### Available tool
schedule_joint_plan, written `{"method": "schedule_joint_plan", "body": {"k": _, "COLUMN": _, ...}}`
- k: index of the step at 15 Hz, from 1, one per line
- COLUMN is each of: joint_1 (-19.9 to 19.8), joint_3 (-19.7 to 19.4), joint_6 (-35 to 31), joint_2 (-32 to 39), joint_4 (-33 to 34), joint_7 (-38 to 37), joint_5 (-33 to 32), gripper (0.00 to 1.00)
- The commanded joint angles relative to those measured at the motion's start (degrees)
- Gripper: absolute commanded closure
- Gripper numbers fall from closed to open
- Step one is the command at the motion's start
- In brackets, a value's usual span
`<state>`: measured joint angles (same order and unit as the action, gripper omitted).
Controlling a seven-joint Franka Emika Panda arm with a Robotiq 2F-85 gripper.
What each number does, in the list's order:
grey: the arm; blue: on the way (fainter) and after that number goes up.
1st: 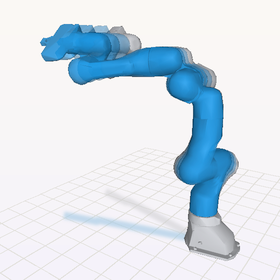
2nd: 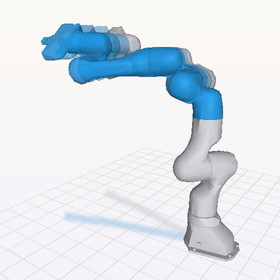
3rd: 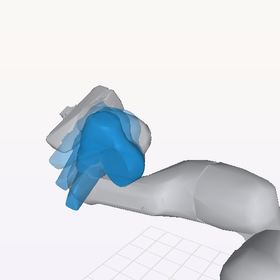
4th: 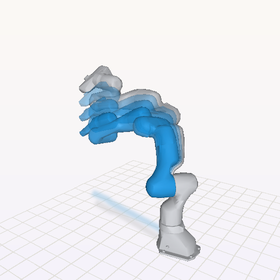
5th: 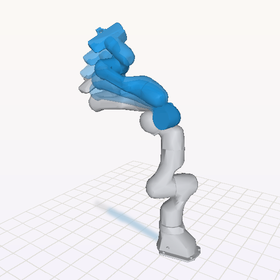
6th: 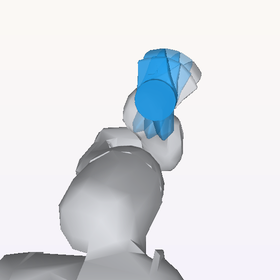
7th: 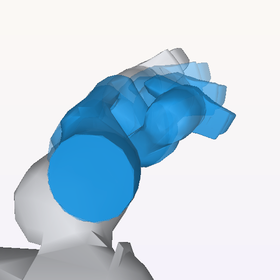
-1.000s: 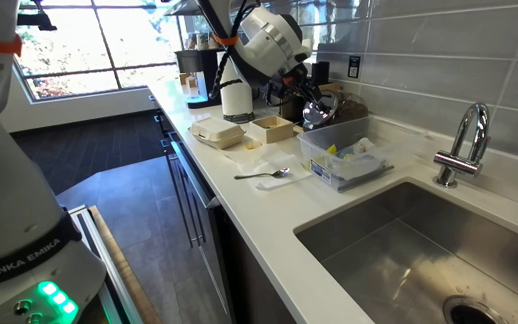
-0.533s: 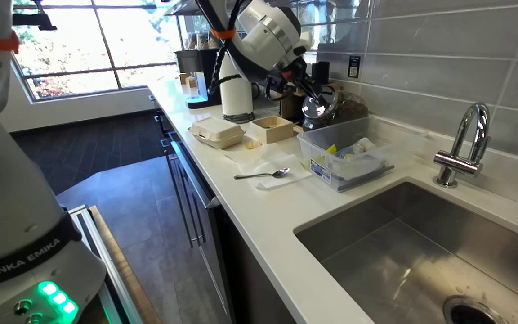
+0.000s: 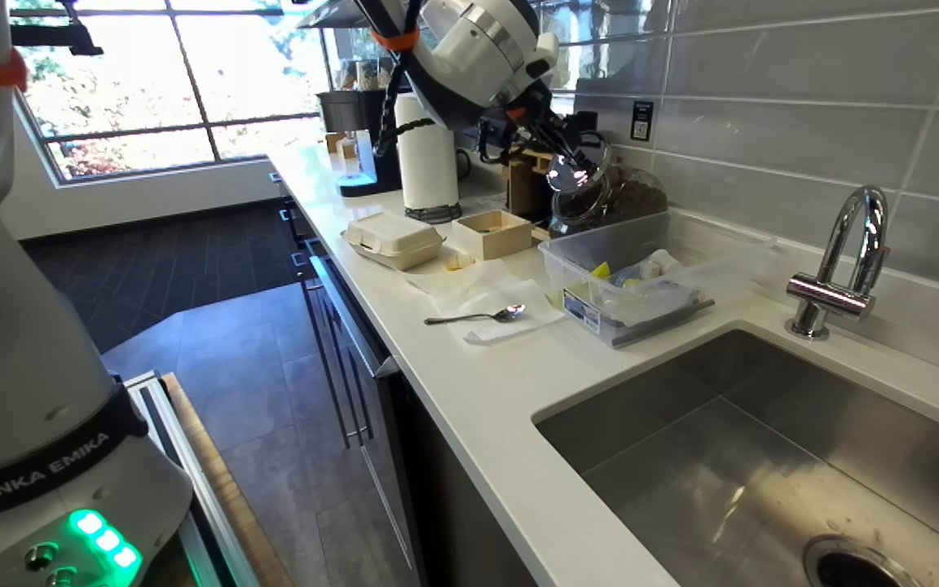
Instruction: Take the lid off of the coffee jar
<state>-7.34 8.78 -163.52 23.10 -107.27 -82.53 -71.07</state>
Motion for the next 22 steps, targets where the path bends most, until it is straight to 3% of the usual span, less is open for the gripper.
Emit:
{"method": "schedule_joint_plan", "body": {"k": 1, "joint_1": -1.35, "joint_3": 3.12, "joint_6": 3.01, "joint_2": -4.52, "joint_4": -5.64, "joint_7": 5.20, "joint_5": 8.02, "gripper": 0.79}}
{"method": "schedule_joint_plan", "body": {"k": 2, "joint_1": 1.23, "joint_3": 0.87, "joint_6": 1.61, "joint_2": -5.50, "joint_4": -7.26, "joint_7": 9.64, "joint_5": 14.63, "gripper": 0.79}}
{"method": "schedule_joint_plan", "body": {"k": 3, "joint_1": -2.80, "joint_3": 6.00, "joint_6": 2.18, "joint_2": -5.48, "joint_4": -7.86, "joint_7": 12.45, "joint_5": 17.49, "gripper": 0.79}}
{"method": "schedule_joint_plan", "body": {"k": 8, "joint_1": -4.89, "joint_3": 14.16, "joint_6": 5.81, "joint_2": -3.97, "joint_4": -7.21, "joint_7": 27.44, "joint_5": 33.58, "gripper": 0.79}}
{"method": "schedule_joint_plan", "body": {"k": 9, "joint_1": 1.40, "joint_3": 8.58, "joint_6": 5.62, "joint_2": -4.26, "joint_4": -6.99, "joint_7": 32.34, "joint_5": 39.92, "gripper": 0.79}}
{"method": "schedule_joint_plan", "body": {"k": 10, "joint_1": 2.77, "joint_3": 8.20, "joint_6": 6.50, "joint_2": -3.84, "joint_4": -6.01, "joint_7": 35.75, "joint_5": 43.68, "gripper": 0.79}}
{"method": "schedule_joint_plan", "body": {"k": 11, "joint_1": -2.49, "joint_3": 14.62, "joint_6": 7.92, "joint_2": -2.38, "joint_4": -4.87, "joint_7": 35.90, "joint_5": 42.47, "gripper": 0.79}}
{"method": "schedule_joint_plan", "body": {"k": 12, "joint_1": 6.41, "joint_3": 6.07, "joint_6": 7.20, "joint_2": -2.81, "joint_4": -4.24, "joint_7": 41.10, "joint_5": 49.27, "gripper": 0.79}}
{"method": "schedule_joint_plan", "body": {"k": 13, "joint_1": 0.71, "joint_3": 10.76, "joint_6": 5.79, "joint_2": -3.56, "joint_4": -6.20, "joint_7": 34.64, "joint_5": 42.23, "gripper": 0.54}}
{"method": "schedule_joint_plan", "body": {"k": 14, "joint_1": 9.49, "joint_3": 2.13, "joint_6": 4.95, "joint_2": -4.41, "joint_4": -6.21, "joint_7": 40.97, "joint_5": 50.46, "gripper": 0.54}}
{"method": "schedule_joint_plan", "body": {"k": 19, "joint_1": 11.36, "joint_3": 0.63, "joint_6": 5.16, "joint_2": -3.96, "joint_4": -5.53, "joint_7": 42.74, "joint_5": 52.20, "gripper": 0.54}}
{"method": "schedule_joint_plan", "body": {"k": 20, "joint_1": 11.10, "joint_3": 1.18, "joint_6": 5.14, "joint_2": -3.52, "joint_4": -5.15, "joint_7": 43.62, "joint_5": 52.91, "gripper": 0.79}}
{"method": "schedule_joint_plan", "body": {"k": 22, "joint_1": 11.78, "joint_3": 1.73, "joint_6": 5.53, "joint_2": -2.05, "joint_4": -3.76, "joint_7": 47.98, "joint_5": 58.07, "gripper": 0.79}}
